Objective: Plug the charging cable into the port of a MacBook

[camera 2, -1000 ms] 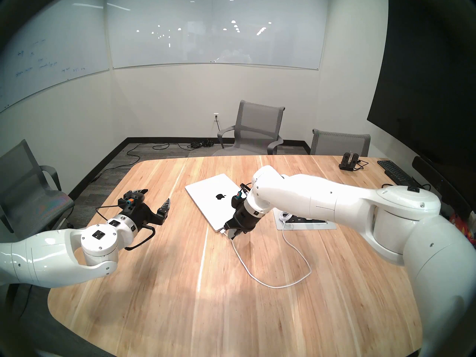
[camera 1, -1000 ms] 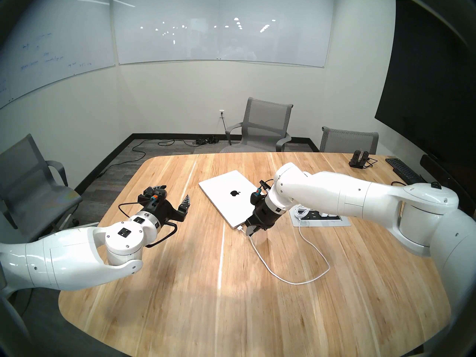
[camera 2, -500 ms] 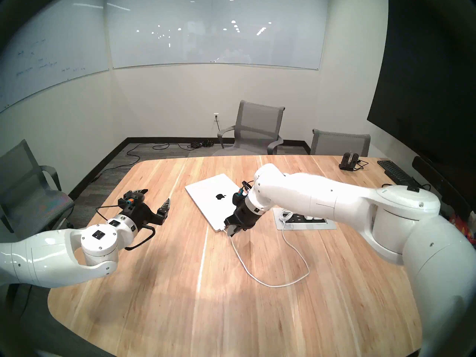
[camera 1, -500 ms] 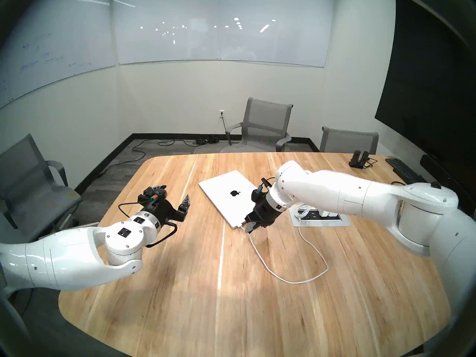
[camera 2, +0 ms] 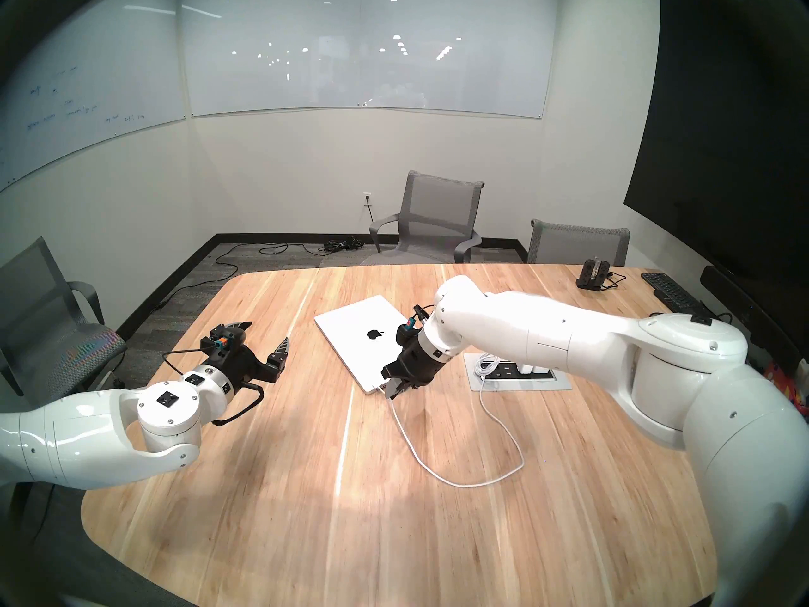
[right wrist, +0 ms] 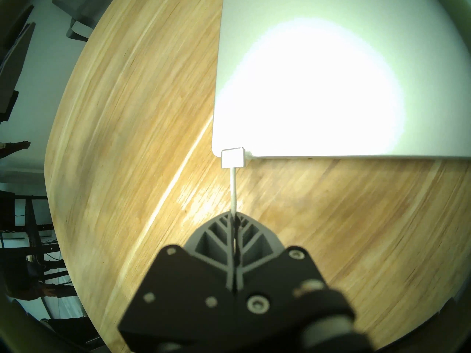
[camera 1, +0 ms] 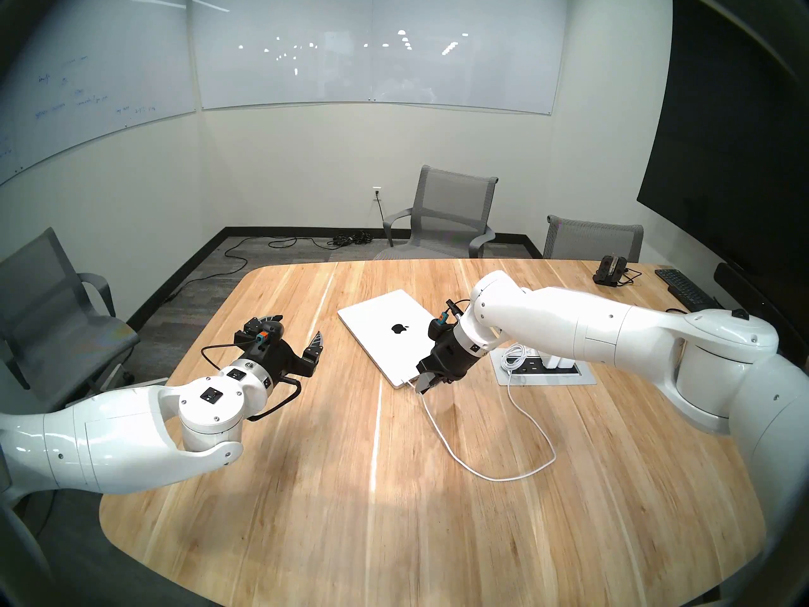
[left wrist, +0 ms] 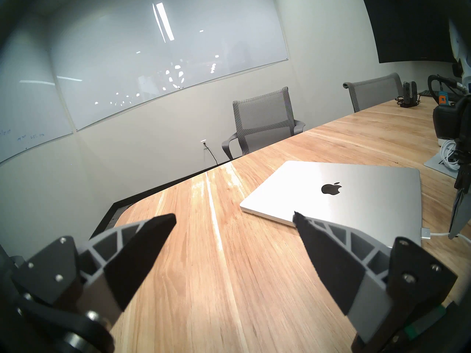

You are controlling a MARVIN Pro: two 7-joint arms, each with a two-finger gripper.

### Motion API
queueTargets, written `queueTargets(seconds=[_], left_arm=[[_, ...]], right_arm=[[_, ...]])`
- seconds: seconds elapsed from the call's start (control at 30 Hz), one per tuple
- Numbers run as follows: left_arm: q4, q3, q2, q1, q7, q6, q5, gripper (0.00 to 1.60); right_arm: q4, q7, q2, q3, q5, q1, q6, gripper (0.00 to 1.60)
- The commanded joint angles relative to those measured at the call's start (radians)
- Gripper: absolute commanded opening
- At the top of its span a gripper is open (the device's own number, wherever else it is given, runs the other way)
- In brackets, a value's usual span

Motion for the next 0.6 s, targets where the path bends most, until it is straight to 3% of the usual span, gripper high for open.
queueTargets(seconds=[0.0, 0.57], left_arm=[[-0.002, -0.013, -0.001, -0.014, -0.001, -0.004, -0.002, 1.60], [-0.002, -0.013, -0.001, -0.014, -0.001, -0.004, -0.002, 1.60]], right_arm=[[-0.005, 0.031, 0.010, 0.003, 0.004, 0.027, 0.003, 0.00], [0.017, 0.078, 0.018, -0.036, 0.014, 0.033, 0.003, 0.00]])
